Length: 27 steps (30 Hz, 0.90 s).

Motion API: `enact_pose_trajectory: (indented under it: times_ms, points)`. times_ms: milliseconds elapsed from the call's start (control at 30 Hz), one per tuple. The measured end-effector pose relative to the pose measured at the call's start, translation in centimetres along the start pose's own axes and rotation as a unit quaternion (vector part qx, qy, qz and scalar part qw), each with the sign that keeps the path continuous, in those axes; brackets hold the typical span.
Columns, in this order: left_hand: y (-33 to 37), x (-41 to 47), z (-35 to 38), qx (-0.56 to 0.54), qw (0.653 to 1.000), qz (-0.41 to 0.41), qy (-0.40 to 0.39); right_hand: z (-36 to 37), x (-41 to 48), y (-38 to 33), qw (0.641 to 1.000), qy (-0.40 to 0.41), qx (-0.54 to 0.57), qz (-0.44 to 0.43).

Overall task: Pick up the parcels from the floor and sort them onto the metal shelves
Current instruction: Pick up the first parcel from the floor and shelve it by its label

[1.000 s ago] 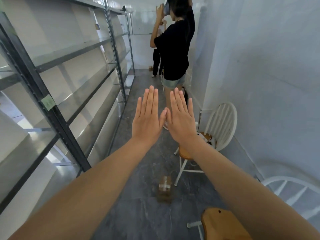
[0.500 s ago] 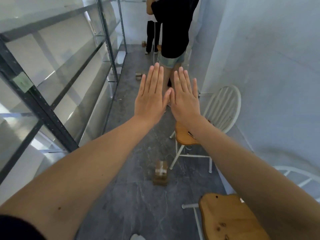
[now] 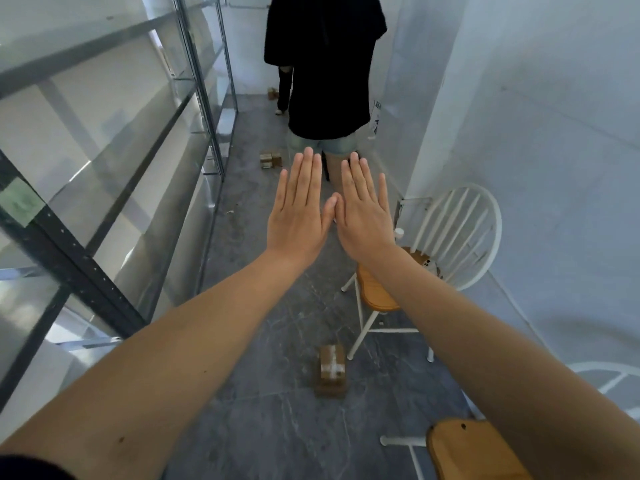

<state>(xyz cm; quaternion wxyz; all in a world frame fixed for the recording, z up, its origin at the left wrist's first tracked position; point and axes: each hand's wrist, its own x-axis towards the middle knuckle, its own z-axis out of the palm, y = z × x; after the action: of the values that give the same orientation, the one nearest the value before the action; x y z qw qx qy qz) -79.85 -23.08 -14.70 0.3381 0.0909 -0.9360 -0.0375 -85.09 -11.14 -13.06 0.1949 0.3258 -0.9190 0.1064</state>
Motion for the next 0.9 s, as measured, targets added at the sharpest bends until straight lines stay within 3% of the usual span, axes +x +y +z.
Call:
enact_pose_trajectory:
  times_ms: [500,900]
  points:
    - [-4.4,0.4,4.9,-0.012,0.998,-0.019,-0.055,6.2,3.0,-1.3,0.998,-0.049,0.04,0.011]
    - [-2.4,2.1,12.7,0.003,0.992,-0.072,-0.099,12.9,6.1,4.6,0.992,-0.118,0.052,-0.015]
